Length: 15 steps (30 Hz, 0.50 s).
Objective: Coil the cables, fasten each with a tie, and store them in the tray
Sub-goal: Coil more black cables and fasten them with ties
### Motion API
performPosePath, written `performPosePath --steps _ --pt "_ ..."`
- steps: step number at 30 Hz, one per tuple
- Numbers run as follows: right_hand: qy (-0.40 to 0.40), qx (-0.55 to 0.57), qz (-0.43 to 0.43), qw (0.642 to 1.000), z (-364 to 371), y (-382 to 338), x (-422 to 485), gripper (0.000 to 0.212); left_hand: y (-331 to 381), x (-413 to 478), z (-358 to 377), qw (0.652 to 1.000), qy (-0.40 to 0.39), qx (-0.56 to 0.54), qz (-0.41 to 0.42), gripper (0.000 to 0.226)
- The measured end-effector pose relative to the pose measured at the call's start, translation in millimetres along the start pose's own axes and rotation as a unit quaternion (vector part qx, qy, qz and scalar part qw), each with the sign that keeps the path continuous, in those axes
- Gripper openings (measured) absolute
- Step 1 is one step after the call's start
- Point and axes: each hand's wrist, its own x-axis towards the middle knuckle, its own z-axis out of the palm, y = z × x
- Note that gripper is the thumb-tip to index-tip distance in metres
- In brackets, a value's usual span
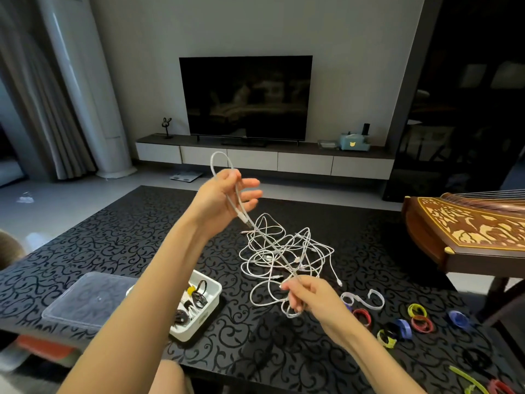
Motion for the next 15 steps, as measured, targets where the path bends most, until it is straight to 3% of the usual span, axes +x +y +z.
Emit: performPosePath --steps 3,7,10,13,15 --pt "0.069 0.081 -0.043 0.993 -2.0 4.2 -0.5 0.019 4.3 4.7 -3.1 0.994 0.029 0.097 0.046 0.023" --pt "0.109 -0.045 -0.122 0.986 -0.8 -22.2 3.3 0.026 -1.4 6.6 -0.8 0.924 0.097 0.36 0.085 0.015" --pt "0.149 -0.166 -0.193 0.956 3.8 -55.8 11.6 0.023 -6.5 1.4 1.5 0.888 0.05 0.454 0.064 0.033" --pt "0.21 -0.297 -0.216 0.906 3.1 -88.0 23.6 0.011 -11.9 -7.7 4.1 0.89 -0.024 0.454 -0.019 0.063" --pt "0.228 -0.302 -0.215 0.901 2.8 -106.3 30.1 0.012 -17.5 -12.1 3.8 0.893 -0.069 0.441 -0.065 0.067"
